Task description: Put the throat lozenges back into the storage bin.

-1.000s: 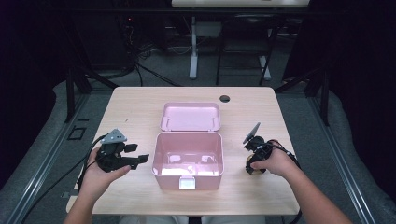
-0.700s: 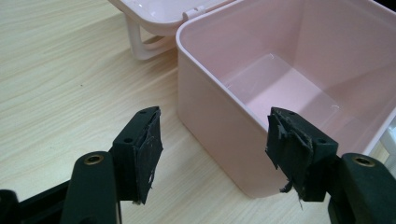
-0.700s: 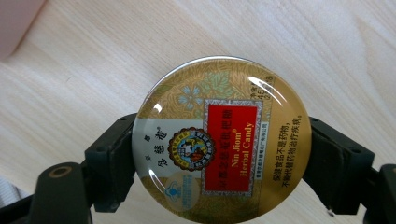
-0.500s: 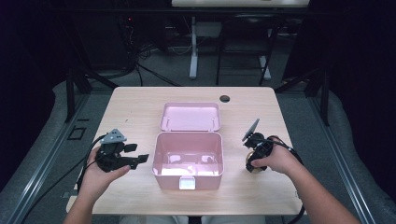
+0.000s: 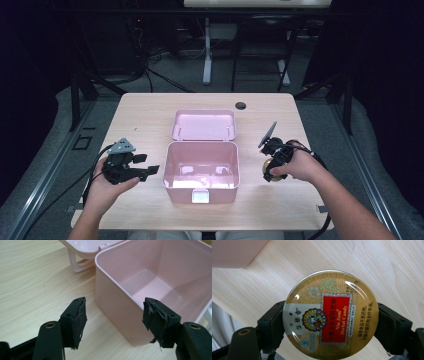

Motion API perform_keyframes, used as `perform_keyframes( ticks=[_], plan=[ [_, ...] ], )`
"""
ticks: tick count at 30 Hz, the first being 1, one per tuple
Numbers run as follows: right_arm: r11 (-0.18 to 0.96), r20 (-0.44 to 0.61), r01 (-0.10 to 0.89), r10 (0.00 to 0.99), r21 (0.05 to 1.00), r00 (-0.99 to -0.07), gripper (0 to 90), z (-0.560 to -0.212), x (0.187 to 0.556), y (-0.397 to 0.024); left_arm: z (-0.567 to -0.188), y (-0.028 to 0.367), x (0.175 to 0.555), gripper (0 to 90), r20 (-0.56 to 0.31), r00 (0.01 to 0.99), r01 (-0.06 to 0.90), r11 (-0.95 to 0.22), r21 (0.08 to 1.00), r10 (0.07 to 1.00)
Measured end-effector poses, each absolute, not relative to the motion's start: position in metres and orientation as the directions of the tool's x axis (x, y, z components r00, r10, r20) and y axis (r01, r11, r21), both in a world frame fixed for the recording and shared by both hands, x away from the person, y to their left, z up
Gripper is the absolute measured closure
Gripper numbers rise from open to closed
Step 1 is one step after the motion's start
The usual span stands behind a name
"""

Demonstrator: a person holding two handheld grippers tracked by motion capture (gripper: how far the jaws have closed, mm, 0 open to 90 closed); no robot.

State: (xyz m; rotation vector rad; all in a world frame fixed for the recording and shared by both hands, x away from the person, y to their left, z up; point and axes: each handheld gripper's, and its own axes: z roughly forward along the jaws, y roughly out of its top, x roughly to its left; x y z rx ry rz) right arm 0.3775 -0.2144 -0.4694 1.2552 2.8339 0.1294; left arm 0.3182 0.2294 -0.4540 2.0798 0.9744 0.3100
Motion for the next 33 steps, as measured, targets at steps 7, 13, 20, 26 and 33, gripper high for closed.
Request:
perform_keyframes(
  ticks=[7, 13, 20, 26, 33],
  plan=[
    [0.692, -0.001, 0.716, 0.719, 0.089, -0.695, 19.8, -0.458, 0.377, -0.211, -0.454, 0.23, 0.318, 35.4, -0.11, 0.672, 0.538, -0.381, 0.751, 0.732],
    [0.711, -0.002, 0.699, 0.702, 0.078, -0.713, 19.8, -0.451, 0.376, -0.206, -0.454, 0.23, 0.319, 35.4, -0.112, 0.672, 0.539, -0.38, 0.752, 0.732],
    [0.728, 0.003, 0.679, 0.682, 0.099, -0.732, 19.8, -0.44, 0.376, -0.204, -0.455, 0.23, 0.319, 35.4, -0.113, 0.672, 0.541, -0.38, 0.75, 0.732],
    [0.745, 0.006, 0.659, 0.662, 0.104, -0.749, 19.8, -0.431, 0.375, -0.201, -0.455, 0.23, 0.319, 35.4, -0.113, 0.671, 0.541, -0.38, 0.75, 0.733],
    [0.765, 0.008, 0.635, 0.638, 0.107, -0.77, 19.9, -0.423, 0.374, -0.196, -0.455, 0.23, 0.319, 35.4, -0.112, 0.671, 0.541, -0.381, 0.75, 0.733]
  ],
)
